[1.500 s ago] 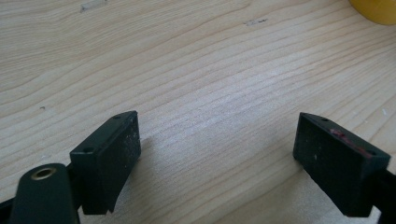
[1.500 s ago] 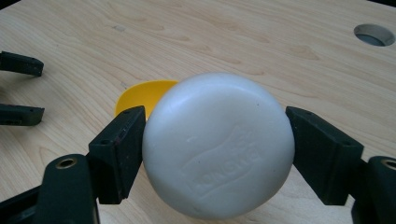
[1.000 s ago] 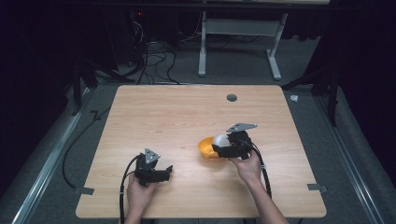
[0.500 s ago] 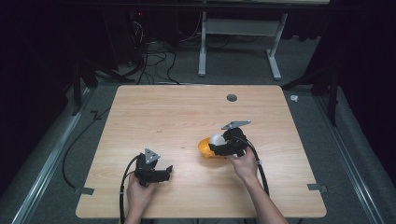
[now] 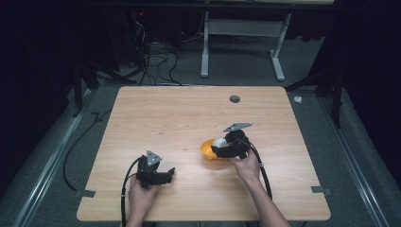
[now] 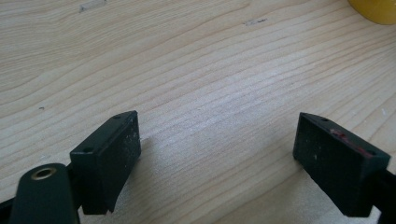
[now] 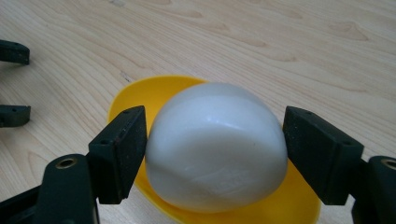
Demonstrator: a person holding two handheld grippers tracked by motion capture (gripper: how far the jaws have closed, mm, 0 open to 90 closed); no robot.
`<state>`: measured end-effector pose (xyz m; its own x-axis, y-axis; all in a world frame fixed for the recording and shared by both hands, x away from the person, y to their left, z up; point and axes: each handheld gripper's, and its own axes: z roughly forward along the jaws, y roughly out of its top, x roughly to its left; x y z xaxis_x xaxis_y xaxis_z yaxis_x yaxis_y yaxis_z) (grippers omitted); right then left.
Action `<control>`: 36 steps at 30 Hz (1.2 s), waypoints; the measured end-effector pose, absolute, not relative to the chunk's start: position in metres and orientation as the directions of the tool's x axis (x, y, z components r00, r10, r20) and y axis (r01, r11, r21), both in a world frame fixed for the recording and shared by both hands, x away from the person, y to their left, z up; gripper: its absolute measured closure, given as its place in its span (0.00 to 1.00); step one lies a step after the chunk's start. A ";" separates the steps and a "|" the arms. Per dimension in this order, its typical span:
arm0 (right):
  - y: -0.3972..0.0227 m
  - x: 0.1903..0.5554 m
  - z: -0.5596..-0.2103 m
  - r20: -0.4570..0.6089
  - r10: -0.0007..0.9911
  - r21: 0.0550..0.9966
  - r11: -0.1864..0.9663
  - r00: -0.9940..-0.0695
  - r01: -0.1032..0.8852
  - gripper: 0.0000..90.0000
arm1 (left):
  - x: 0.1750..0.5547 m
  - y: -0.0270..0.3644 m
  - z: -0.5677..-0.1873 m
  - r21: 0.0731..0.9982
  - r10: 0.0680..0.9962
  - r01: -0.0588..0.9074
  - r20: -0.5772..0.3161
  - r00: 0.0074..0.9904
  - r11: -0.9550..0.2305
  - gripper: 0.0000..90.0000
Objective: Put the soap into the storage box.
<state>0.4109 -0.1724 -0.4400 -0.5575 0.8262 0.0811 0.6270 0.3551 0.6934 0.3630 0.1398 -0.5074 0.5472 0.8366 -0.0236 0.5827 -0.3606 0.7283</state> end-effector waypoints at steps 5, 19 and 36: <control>-0.172 0.411 -0.439 0.081 0.825 0.703 0.351 -0.560 0.619 0.28 | 0.363 0.140 -0.507 0.728 0.837 0.583 -0.024 0.547 -0.361 0.17; -0.170 0.415 -0.444 0.089 0.825 0.705 0.344 -0.559 0.620 0.27 | 0.363 0.140 -0.507 0.728 0.837 0.583 -0.023 0.547 -0.361 0.17; -0.164 0.415 -0.449 0.060 0.830 0.698 0.362 -0.554 0.618 0.25 | 0.363 0.140 -0.507 0.729 0.837 0.582 -0.023 0.547 -0.361 0.17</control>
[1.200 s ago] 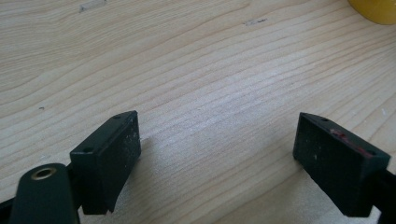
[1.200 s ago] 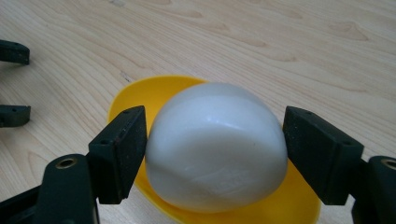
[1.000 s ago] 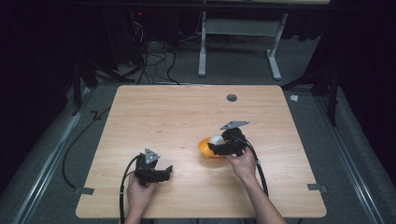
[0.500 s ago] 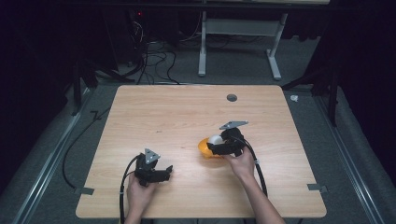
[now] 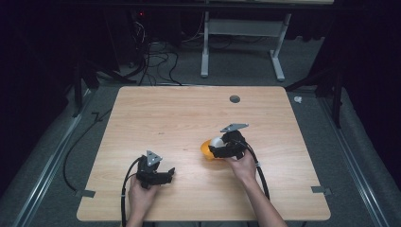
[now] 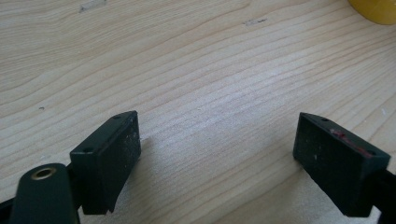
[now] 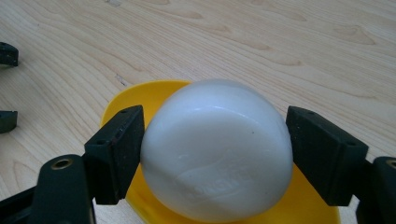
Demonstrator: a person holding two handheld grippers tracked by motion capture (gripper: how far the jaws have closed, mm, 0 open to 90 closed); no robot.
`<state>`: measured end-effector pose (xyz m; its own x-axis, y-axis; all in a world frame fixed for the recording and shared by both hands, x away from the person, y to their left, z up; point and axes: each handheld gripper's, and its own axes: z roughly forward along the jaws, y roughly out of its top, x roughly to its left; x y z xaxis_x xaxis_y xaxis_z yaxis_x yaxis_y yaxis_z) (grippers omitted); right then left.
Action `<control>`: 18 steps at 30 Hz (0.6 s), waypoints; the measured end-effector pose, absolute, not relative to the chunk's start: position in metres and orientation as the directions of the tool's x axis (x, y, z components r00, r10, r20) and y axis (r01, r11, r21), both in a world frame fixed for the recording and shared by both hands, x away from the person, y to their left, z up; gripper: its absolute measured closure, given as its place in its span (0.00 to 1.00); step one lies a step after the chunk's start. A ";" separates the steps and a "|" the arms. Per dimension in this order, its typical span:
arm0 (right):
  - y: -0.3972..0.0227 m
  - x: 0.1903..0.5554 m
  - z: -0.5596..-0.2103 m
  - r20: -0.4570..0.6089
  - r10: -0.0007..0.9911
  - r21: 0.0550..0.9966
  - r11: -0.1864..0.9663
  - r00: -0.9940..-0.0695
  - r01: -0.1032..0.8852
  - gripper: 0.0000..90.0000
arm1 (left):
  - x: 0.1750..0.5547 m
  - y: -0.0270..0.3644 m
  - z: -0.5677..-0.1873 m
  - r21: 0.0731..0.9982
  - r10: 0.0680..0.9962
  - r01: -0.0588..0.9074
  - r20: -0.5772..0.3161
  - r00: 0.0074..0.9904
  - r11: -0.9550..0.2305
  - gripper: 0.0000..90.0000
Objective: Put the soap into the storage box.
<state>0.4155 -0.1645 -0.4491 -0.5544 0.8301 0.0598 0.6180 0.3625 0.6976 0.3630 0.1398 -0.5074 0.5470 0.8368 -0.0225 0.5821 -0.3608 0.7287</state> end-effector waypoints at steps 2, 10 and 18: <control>-0.164 0.415 -0.449 0.056 0.832 0.702 0.360 -0.552 0.615 0.24 | 0.363 0.140 -0.507 0.729 0.837 0.582 -0.023 0.547 -0.361 0.17; -0.164 0.414 -0.448 0.045 0.827 0.708 0.370 -0.561 0.601 0.27 | 0.363 0.140 -0.507 0.728 0.837 0.583 -0.023 0.547 -0.361 0.17; -0.162 0.415 -0.447 0.032 0.817 0.698 0.394 -0.575 0.598 0.26 | 0.363 0.140 -0.507 0.729 0.837 0.582 -0.023 0.547 -0.361 0.17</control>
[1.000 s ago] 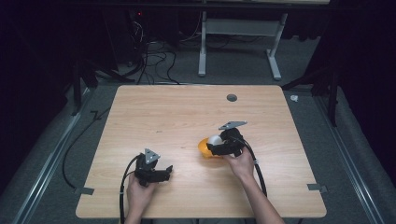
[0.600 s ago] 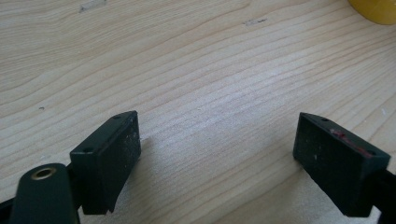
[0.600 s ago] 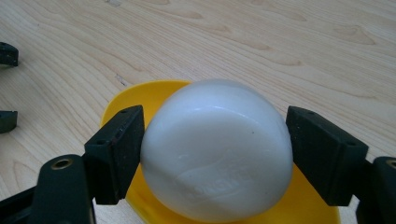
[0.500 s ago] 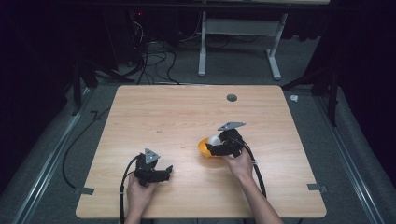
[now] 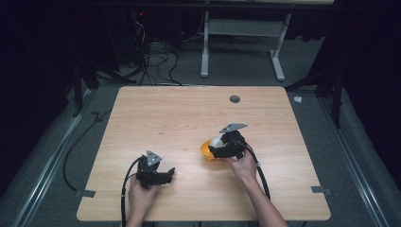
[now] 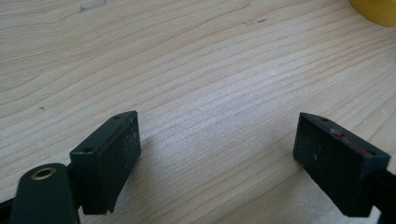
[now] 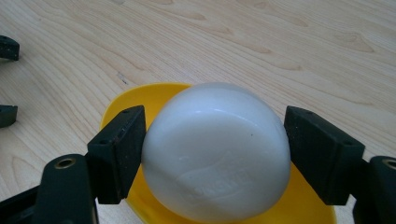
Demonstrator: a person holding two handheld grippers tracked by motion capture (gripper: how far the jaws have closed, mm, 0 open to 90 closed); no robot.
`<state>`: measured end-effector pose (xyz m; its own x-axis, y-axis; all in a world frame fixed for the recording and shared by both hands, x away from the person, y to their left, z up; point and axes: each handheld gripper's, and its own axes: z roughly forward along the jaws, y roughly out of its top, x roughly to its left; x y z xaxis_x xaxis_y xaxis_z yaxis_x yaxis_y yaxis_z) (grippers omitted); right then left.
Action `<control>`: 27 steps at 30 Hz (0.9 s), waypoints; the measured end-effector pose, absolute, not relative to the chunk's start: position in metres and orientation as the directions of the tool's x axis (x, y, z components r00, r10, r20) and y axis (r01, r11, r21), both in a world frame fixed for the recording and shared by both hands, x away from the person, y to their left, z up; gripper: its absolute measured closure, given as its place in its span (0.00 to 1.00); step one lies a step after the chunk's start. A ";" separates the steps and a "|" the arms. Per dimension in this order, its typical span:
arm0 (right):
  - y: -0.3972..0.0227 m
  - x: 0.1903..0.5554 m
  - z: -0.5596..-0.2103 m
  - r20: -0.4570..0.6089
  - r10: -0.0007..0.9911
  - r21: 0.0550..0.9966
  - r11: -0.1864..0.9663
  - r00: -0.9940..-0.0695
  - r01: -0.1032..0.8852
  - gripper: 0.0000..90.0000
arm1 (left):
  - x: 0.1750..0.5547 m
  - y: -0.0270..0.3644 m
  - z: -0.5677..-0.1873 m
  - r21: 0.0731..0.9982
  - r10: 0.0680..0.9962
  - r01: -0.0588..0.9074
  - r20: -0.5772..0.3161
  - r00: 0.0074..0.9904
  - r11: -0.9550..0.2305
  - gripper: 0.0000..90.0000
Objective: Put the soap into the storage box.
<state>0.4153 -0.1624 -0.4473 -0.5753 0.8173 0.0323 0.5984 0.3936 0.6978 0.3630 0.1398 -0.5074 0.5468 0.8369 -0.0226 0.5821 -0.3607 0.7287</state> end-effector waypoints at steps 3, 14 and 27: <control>-0.161 0.417 -0.448 0.036 0.815 0.696 0.395 -0.579 0.599 0.26 | 0.363 0.140 -0.507 0.728 0.837 0.582 -0.023 0.547 -0.361 0.17; -0.162 0.416 -0.446 0.030 0.797 0.677 0.428 -0.603 0.599 0.27 | 0.363 0.140 -0.507 0.729 0.836 0.582 -0.022 0.548 -0.361 0.17; -0.159 0.405 -0.439 -0.041 0.798 0.720 0.441 -0.602 0.536 0.29 | 0.363 0.140 -0.507 0.729 0.837 0.582 -0.022 0.547 -0.361 0.17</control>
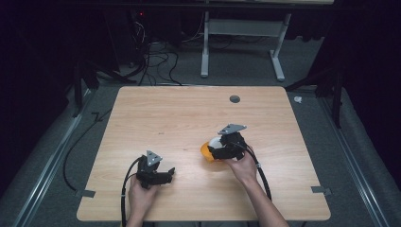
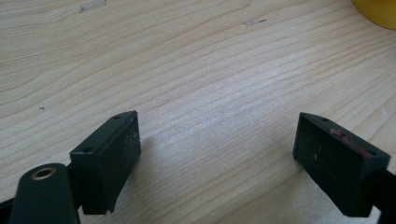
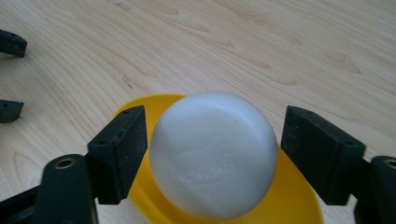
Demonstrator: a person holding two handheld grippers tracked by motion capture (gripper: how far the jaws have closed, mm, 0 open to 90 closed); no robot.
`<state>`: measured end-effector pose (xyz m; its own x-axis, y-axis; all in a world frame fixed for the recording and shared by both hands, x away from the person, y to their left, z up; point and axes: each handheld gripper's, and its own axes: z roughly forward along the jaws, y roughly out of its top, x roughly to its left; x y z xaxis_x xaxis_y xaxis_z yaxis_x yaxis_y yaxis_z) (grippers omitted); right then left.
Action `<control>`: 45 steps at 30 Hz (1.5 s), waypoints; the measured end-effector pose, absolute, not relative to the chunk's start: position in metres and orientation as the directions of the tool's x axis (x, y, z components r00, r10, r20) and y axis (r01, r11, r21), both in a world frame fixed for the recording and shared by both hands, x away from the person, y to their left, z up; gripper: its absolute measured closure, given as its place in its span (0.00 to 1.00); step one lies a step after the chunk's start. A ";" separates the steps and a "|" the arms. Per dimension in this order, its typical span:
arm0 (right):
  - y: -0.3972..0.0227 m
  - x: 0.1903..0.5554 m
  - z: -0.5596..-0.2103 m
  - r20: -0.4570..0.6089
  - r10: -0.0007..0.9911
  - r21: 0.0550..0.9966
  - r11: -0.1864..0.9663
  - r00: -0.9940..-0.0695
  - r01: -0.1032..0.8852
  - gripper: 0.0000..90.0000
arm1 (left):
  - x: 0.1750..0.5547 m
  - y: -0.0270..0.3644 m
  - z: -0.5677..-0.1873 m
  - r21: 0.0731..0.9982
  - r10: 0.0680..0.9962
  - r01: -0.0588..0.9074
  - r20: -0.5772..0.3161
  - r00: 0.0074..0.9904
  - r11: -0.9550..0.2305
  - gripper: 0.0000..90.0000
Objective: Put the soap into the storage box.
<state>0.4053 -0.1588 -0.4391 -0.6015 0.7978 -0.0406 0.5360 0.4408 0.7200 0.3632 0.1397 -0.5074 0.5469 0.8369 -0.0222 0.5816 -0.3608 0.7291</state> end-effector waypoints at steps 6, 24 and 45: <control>-0.162 0.405 -0.440 -0.037 0.796 0.707 0.448 -0.604 0.547 0.33 | 0.363 0.140 -0.507 0.729 0.837 0.582 -0.022 0.547 -0.361 0.17; -0.190 0.390 -0.436 0.009 0.824 0.778 0.350 -0.567 0.521 0.37 | 0.364 0.140 -0.507 0.728 0.837 0.583 -0.023 0.546 -0.360 0.17; -0.222 0.370 -0.421 0.014 0.853 0.832 0.280 -0.522 0.479 0.39 | 0.364 0.140 -0.507 0.728 0.838 0.583 -0.022 0.546 -0.361 0.17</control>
<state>0.3701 -0.2220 -0.4209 -0.5224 0.8526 0.0136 0.4791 0.2802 0.8318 0.3635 0.1396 -0.5073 0.5458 0.8376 -0.0217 0.5827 -0.3608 0.7282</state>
